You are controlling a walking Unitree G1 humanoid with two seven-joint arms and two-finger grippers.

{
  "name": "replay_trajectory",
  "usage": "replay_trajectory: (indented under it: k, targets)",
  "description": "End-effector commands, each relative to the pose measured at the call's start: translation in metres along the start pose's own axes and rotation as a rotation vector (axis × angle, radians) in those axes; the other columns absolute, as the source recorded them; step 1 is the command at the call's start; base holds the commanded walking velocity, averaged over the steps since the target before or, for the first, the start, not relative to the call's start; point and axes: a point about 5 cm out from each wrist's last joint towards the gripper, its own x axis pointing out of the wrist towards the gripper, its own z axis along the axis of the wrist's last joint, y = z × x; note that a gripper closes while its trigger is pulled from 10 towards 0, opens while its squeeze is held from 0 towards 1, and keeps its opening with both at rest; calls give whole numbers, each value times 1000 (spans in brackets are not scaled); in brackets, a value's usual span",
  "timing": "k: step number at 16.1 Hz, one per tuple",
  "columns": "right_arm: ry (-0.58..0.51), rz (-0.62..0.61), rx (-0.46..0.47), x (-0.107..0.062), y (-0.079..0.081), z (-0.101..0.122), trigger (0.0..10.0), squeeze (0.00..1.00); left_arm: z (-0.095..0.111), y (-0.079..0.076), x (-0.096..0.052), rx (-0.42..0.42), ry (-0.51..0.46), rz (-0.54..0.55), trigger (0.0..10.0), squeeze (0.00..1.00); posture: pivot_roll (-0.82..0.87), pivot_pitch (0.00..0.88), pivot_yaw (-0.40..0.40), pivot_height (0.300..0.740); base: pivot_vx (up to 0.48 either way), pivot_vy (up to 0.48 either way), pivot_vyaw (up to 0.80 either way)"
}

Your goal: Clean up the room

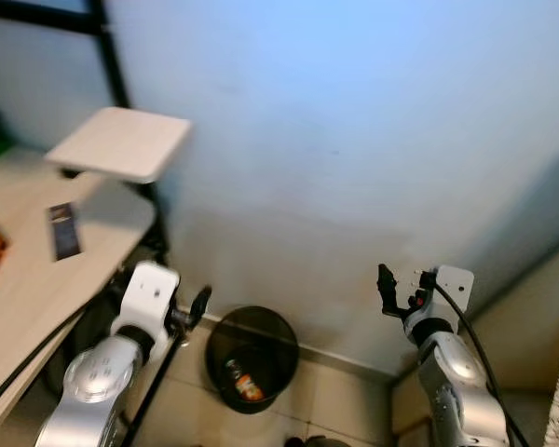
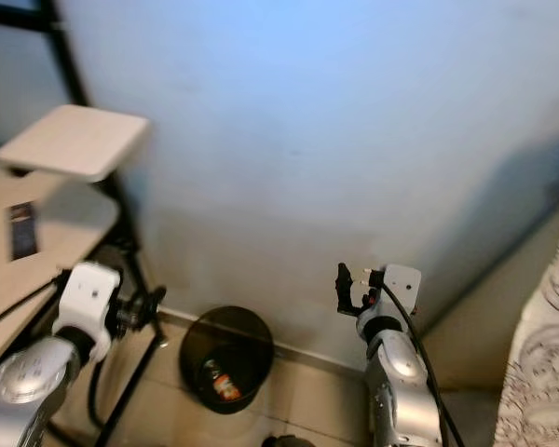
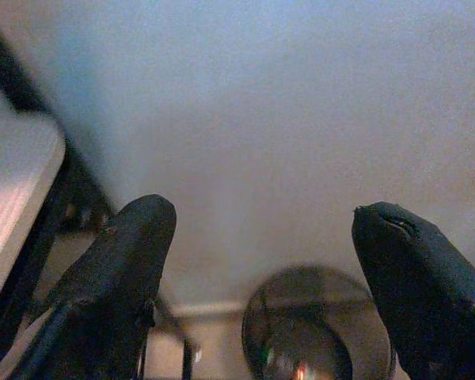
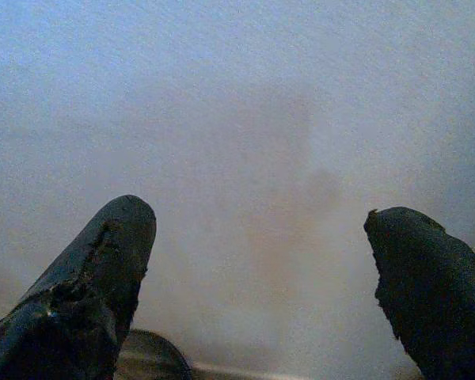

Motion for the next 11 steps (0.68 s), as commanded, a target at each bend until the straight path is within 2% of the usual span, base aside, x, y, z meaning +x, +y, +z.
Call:
replay_trajectory:
  k: [1, 3, 7, 11]
  targets:
    - [5, 4, -12, -1, -1, 3, 10000, 1000, 3, -4, 0, 12, -6, -2, 10000, 0, 69, 0, -57, 740, 0, 0, -756]
    - [24, 18, -27, -3, 0, 3, 10000, 1000, -2, -7, -1, 35, 9, -17, 10000, 0, 66, 0, -56, 740, 0, 0, -750]
    - [33, 35, -56, -5, 1, 3, 10000, 1000, 0, -3, -1, 23, 12, 7, 10000, 0, 84, 0, -46, 740, 0, 0, -753]
    - [19, 50, -85, 9, 14, 11, 10000, 1000, 10, 4, 4, 50, -1, 19, 10000, 0, 92, 0, 1, 740, 0, 0, -752]
